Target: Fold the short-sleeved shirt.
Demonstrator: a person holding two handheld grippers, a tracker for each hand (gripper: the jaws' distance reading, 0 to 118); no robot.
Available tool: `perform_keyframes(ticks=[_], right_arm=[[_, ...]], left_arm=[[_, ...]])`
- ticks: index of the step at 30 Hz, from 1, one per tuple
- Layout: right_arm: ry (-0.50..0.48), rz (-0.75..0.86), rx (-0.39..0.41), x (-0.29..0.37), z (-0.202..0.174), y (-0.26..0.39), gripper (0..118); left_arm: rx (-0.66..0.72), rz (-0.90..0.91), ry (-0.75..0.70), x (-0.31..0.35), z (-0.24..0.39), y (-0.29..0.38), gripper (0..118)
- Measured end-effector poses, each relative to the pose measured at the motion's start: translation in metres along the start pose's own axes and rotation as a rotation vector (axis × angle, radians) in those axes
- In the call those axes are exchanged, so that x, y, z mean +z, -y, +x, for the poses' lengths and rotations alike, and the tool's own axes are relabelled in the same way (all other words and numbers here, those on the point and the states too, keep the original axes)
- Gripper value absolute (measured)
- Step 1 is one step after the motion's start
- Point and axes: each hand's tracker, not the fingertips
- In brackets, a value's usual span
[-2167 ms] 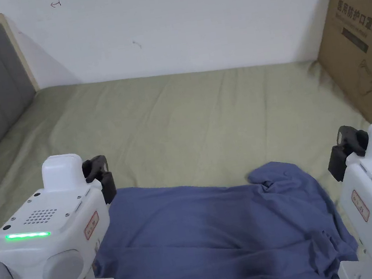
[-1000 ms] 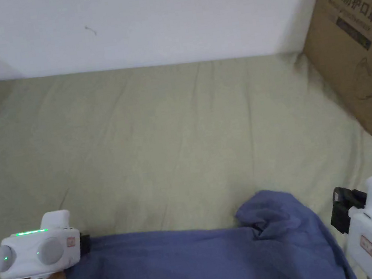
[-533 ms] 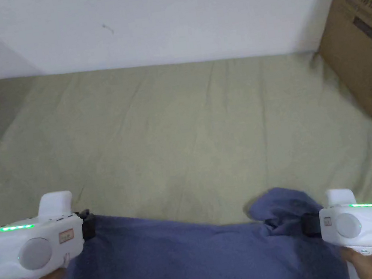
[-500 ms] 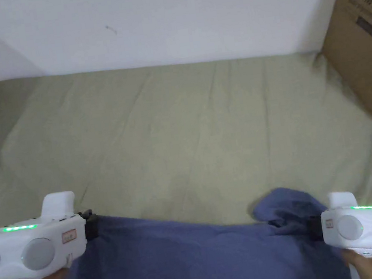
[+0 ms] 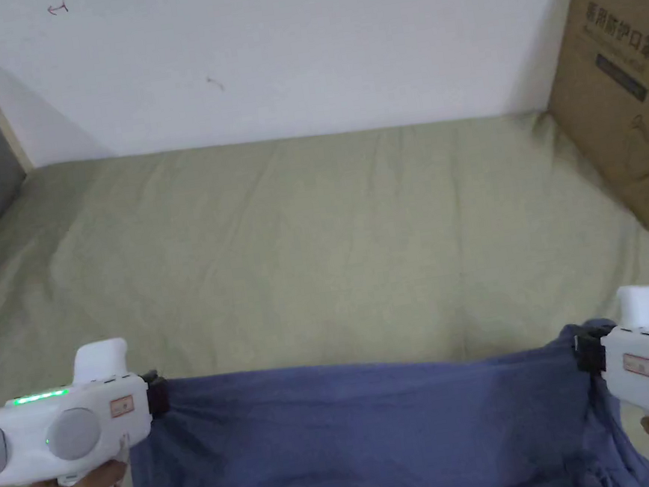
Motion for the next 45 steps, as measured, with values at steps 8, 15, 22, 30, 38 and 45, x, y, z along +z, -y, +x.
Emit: perform_keyframes(ticks=[8,15,22,30,38,45], right_arm=[[-0.061,-0.014,-0.058,0.077,0.02,0.079,1],[0.036,-0.186,-0.087,0.051,0.033,0.175,1],[0.075,-0.231,-0.158,0.05,0.017,0.192,2],[0.006,-0.014,-0.091,0.098,-0.004,0.111,113],[0.0,0.407,0.026,0.167,-0.067,0.024,111],[0.13,0.619,0.143,0.178,-0.107,0.017,31]], left_arm=[[0.014,-0.015,0.015,0.069,-0.011,0.076,2],[0.031,-0.139,-0.037,0.05,-0.03,0.164,2],[0.027,-0.171,-0.107,0.033,-0.027,0.193,3],[0.121,0.038,0.036,0.087,-0.011,0.131,95],[-0.051,0.472,0.004,0.168,0.045,0.048,95],[-0.106,0.68,-0.072,0.185,0.075,0.039,58]])
